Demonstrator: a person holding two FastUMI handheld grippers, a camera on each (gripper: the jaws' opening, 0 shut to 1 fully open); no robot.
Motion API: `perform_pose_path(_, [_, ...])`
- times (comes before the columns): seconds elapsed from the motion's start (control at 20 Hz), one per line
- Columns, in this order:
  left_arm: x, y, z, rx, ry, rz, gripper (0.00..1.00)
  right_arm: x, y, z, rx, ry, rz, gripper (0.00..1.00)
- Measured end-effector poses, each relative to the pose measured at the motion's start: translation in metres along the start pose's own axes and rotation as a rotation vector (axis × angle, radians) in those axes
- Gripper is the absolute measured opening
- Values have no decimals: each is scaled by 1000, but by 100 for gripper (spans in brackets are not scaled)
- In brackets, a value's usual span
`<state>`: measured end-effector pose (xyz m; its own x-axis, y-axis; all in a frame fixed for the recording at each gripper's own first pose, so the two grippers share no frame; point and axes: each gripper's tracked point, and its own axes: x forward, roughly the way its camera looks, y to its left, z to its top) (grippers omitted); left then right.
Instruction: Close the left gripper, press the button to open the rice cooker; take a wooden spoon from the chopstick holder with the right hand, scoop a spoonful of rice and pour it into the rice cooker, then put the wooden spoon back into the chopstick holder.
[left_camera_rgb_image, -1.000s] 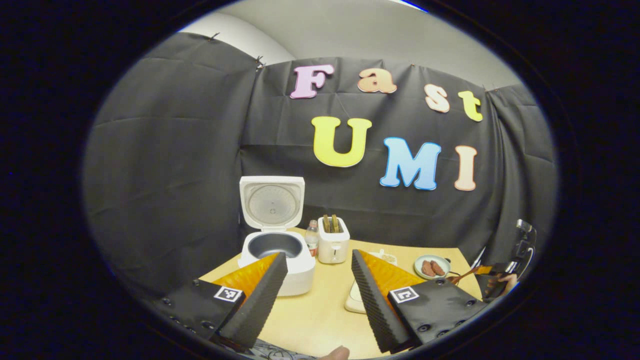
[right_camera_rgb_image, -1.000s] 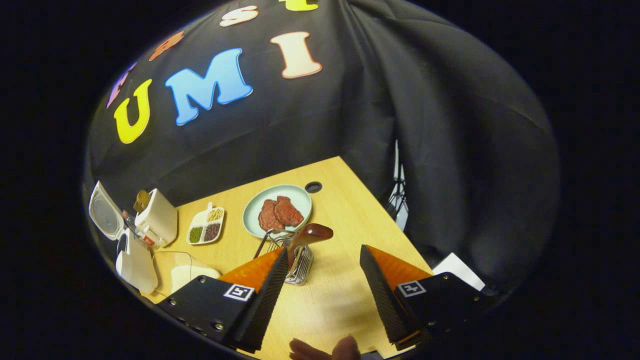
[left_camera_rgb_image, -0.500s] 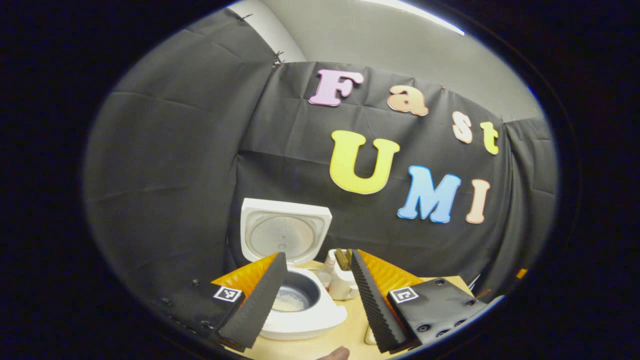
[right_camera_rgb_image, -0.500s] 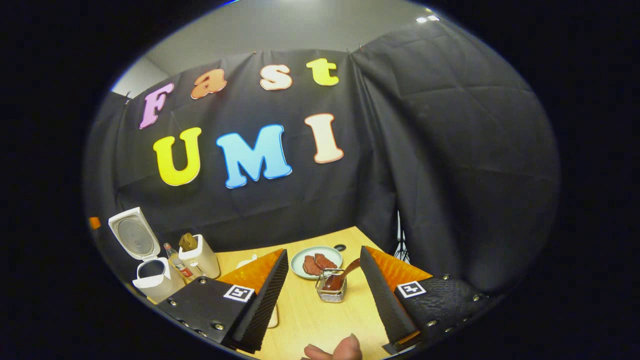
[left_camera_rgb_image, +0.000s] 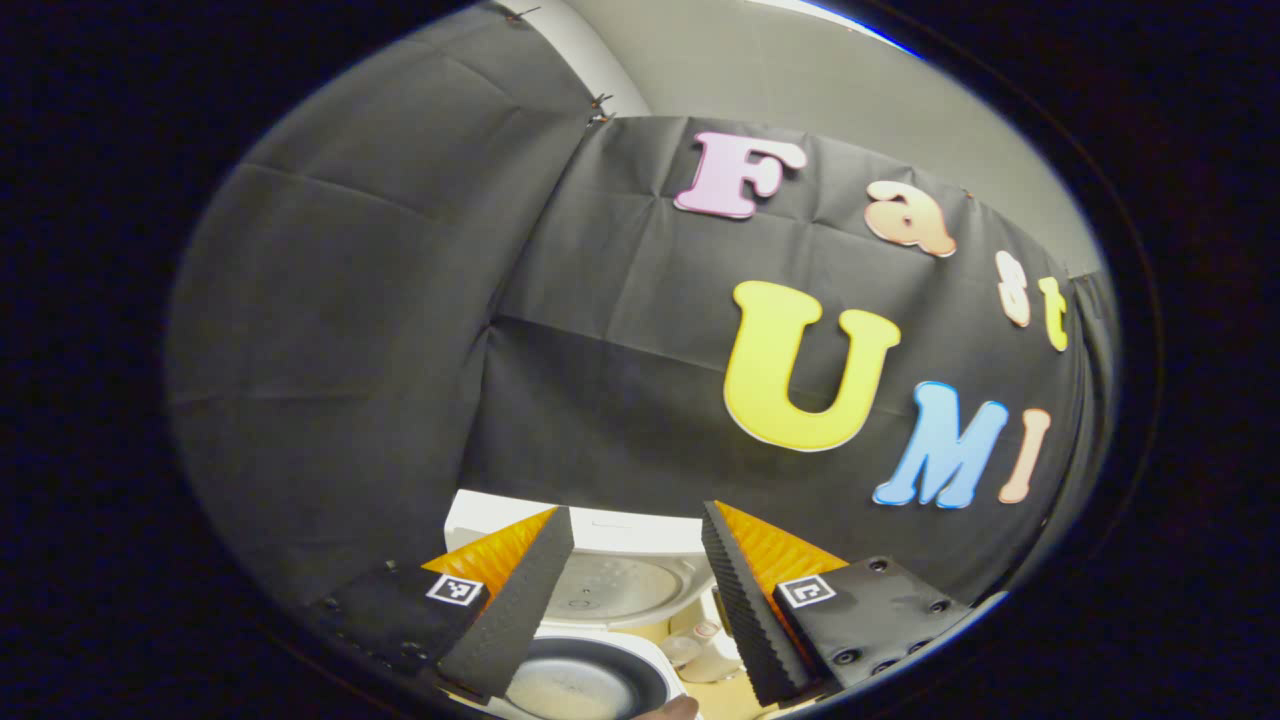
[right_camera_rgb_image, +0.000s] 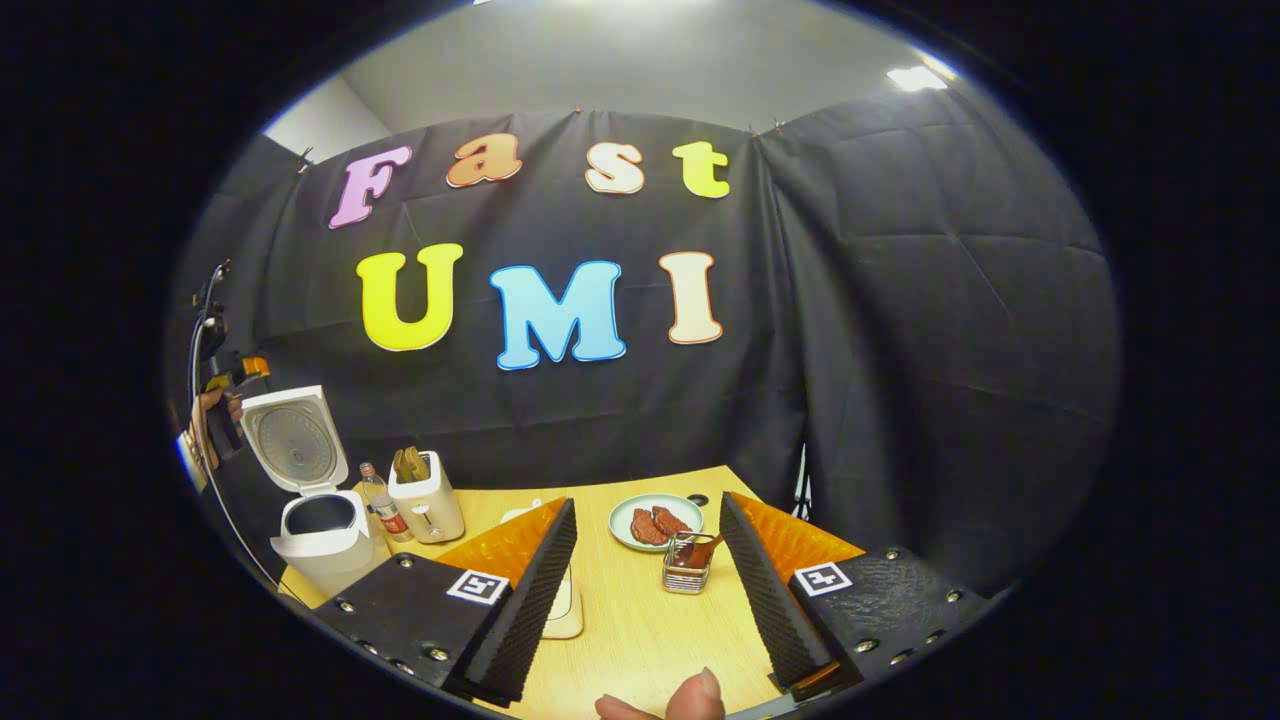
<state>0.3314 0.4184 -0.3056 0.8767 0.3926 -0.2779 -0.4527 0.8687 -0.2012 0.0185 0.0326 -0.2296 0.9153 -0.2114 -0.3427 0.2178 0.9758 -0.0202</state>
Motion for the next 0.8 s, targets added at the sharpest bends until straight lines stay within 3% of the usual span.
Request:
perform_pose_path(0.05, [16,4,1,5,-3,17,91,-1,3,-2,-26,10,5,88])
perform_pose_path(0.1, [32,6,2,13,-1,31,84,-2,4,-2,-45,8,7,88])
perform_pose_path(0.2, [65,12,-6,29,44,68,97,-3,10,-2,-70,8,16,89])
perform_pose_path(0.3, [86,23,-14,72,78,116,84,-3,13,-9,-103,21,26,88])
perform_pose_path(0.45, [110,25,-28,175,93,147,83,0,23,-16,-102,43,53,85])
perform_pose_path(0.5, [107,24,-33,219,119,157,96,2,25,-19,-99,50,61,85])
perform_pose_path(0.6, [102,21,-32,255,142,157,84,4,33,-26,-87,67,81,85])
perform_pose_path(0.65, [99,19,-30,249,145,157,96,4,38,-30,-82,76,93,85])
perform_pose_path(0.7, [96,15,-26,246,148,151,90,4,41,-33,-85,83,103,85])
perform_pose_path(0.75, [90,10,-23,237,156,143,91,3,42,-33,-92,83,105,82])
perform_pose_path(0.8, [80,8,-25,234,163,131,91,3,42,-32,-96,77,109,85])
